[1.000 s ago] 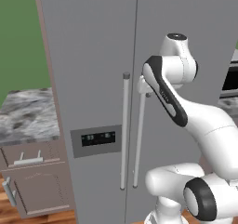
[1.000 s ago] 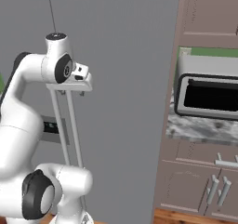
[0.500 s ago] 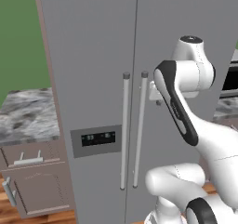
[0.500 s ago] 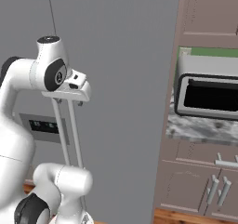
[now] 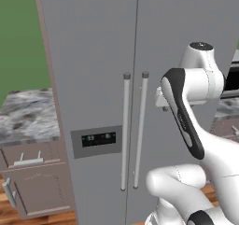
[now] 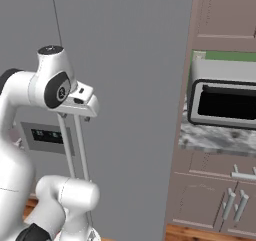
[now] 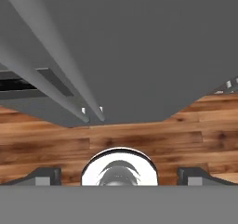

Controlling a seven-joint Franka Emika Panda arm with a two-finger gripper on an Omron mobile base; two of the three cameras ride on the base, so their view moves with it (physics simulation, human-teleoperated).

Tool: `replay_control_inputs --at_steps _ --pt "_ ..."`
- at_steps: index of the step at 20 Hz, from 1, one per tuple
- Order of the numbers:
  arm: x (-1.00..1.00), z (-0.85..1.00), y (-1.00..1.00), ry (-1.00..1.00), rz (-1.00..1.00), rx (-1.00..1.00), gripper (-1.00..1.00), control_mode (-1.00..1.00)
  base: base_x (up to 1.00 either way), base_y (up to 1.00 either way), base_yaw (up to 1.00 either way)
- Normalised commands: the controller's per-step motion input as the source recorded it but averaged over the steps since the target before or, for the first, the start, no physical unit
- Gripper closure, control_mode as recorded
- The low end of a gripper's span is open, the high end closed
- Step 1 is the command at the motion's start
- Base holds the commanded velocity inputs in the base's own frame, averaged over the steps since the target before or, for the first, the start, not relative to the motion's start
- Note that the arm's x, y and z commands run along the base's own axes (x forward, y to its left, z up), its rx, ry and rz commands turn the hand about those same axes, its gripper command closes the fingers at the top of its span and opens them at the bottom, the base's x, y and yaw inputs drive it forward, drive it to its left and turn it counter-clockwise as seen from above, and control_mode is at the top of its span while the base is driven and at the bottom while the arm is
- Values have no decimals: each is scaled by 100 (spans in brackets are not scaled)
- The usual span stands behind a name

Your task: Open the freezer door, pick up the ice cube tray from the freezer, and place it on the dining counter.

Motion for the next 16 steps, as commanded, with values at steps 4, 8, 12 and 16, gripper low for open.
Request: replay_control_inputs --at_steps 4,8,12,16 --pt "-1 -1 0 0 0 0 -100 100 0 -15 0" --pt "0 0 0 0 0 0 -100 100 4 -63 0" --pt "0 0 0 0 0 0 -100 100 16 -60 0" --pt "0 0 0 0 0 0 -100 100 14 -17 0"
